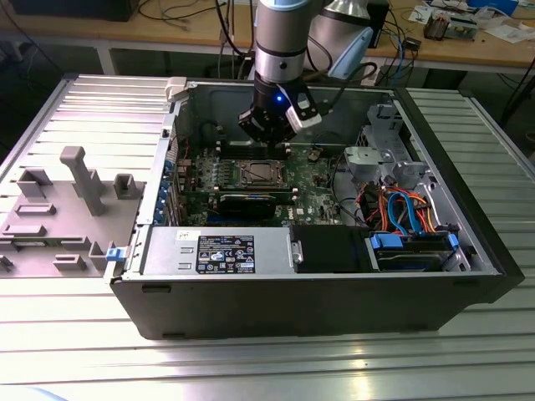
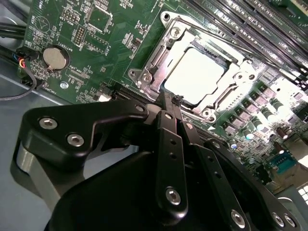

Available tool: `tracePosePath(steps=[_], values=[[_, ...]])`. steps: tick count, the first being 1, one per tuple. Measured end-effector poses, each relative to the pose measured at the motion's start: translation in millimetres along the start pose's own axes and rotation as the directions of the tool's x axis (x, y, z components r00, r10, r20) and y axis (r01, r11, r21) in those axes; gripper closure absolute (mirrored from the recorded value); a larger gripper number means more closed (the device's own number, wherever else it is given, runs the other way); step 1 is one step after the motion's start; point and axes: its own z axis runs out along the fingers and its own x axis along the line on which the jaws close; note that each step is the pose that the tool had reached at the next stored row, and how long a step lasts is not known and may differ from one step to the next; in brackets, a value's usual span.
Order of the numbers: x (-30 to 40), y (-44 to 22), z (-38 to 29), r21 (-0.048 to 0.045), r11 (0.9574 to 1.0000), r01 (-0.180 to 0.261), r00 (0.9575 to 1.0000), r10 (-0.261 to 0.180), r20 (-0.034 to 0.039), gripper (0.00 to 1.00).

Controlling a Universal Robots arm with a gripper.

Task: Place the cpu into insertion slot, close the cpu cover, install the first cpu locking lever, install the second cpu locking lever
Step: 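Install the second cpu locking lever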

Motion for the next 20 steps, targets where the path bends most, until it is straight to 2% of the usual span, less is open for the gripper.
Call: tracePosePath(steps=[4,13,20], values=[[0.1,-3.0,-0.1,-0.0001,1.0,0.0,1.0,0.0,0.0001,0.89],[0.2,-3.7,-0.4,0.0002,1.0,0.0,1.0,0.0,-0.0001,0.89],[0.1,-3.1,-11.8,0.0,1.0,0.0,1.0,0.0,0.0,0.89]])
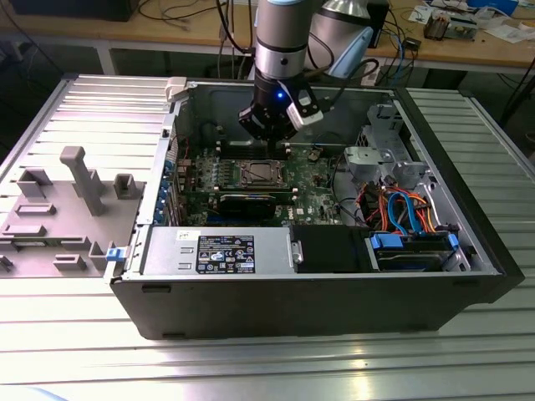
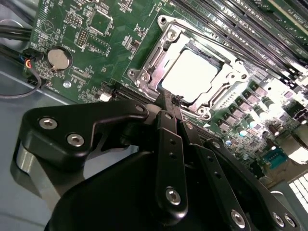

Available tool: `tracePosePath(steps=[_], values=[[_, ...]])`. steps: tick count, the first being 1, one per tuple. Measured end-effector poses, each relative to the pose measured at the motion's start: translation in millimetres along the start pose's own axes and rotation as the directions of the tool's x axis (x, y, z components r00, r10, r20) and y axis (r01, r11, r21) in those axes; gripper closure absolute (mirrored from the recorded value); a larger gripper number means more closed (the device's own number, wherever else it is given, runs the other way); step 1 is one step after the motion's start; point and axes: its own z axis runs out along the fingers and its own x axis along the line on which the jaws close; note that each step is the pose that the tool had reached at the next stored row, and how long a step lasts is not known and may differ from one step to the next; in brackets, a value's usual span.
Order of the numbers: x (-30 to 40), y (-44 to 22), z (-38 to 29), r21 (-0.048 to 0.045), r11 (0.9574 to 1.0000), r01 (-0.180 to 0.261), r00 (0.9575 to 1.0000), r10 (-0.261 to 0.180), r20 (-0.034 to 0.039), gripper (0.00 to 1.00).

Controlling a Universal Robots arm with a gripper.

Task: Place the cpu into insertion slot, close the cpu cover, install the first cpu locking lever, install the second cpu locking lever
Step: 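Install the second cpu locking lever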

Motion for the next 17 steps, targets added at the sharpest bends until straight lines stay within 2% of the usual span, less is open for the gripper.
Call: tracePosePath(steps=[8,17], values=[[0.1,-4.9,0.8,0.0004,1.0,0.0,1.0,0.0,0.0,0.89],[0.5,-15.1,2.1,0.0003,1.0,0.0,1.0,0.0,0.0,0.89]])
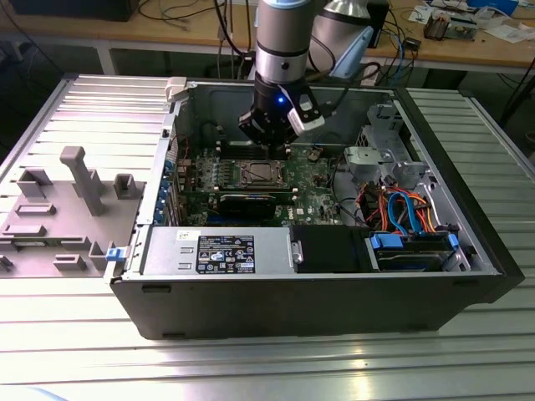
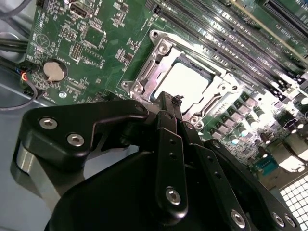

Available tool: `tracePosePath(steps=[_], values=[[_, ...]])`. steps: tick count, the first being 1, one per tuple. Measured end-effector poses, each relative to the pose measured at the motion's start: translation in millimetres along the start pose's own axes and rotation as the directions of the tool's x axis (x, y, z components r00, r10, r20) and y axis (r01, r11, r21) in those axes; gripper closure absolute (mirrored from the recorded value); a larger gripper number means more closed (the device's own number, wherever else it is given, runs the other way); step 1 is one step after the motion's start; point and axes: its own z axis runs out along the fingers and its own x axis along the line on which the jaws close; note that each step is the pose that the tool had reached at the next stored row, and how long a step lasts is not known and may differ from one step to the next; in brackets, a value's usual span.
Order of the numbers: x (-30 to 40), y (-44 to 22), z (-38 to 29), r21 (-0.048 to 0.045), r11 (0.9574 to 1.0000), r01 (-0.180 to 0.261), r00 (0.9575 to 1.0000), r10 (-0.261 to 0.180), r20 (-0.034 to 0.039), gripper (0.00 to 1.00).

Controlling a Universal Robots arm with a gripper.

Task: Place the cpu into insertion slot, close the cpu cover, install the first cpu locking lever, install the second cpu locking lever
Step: 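Install the second cpu locking lever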

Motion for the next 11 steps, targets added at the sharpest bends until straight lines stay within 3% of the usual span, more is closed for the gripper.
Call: tracePosePath(steps=[11], values=[[0.2,-7.3,1.5,0.0,1.0,0.0,1.0,0.0,0.0,0.89]])
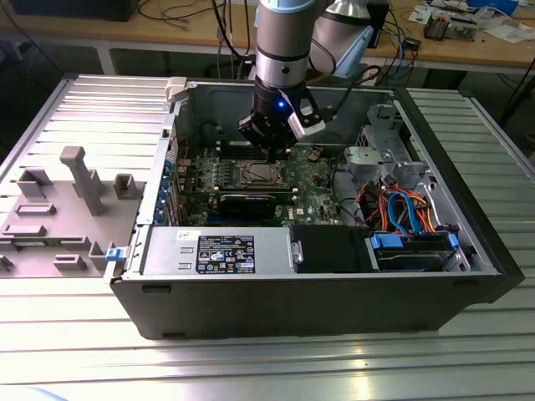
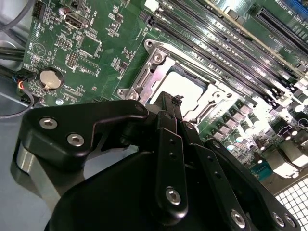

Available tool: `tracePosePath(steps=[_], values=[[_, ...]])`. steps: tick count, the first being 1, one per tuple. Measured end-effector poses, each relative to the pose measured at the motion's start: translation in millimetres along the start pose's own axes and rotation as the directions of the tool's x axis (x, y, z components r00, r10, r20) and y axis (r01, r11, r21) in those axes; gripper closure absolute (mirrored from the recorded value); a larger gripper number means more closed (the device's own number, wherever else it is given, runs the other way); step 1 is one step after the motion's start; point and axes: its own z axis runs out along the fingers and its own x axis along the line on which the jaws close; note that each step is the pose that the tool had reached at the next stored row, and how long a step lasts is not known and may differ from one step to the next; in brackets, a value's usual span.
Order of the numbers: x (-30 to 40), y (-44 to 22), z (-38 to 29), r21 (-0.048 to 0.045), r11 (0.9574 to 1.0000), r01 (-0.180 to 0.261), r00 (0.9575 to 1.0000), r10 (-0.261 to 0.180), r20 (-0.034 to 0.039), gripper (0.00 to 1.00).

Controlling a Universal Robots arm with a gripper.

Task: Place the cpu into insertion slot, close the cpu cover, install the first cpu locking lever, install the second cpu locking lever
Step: 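Install the second cpu locking lever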

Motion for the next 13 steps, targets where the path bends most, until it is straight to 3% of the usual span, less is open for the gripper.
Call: tracePosePath(steps=[8,13], values=[[-0.1,0.6,-12.7,0.0,1.0,0.0,1.0,0.0,-0.0001,0.89],[-0.1,-1.3,-13.6,-0.0024,1.0,0.0,1.0,0.0,0.0,0.89]])
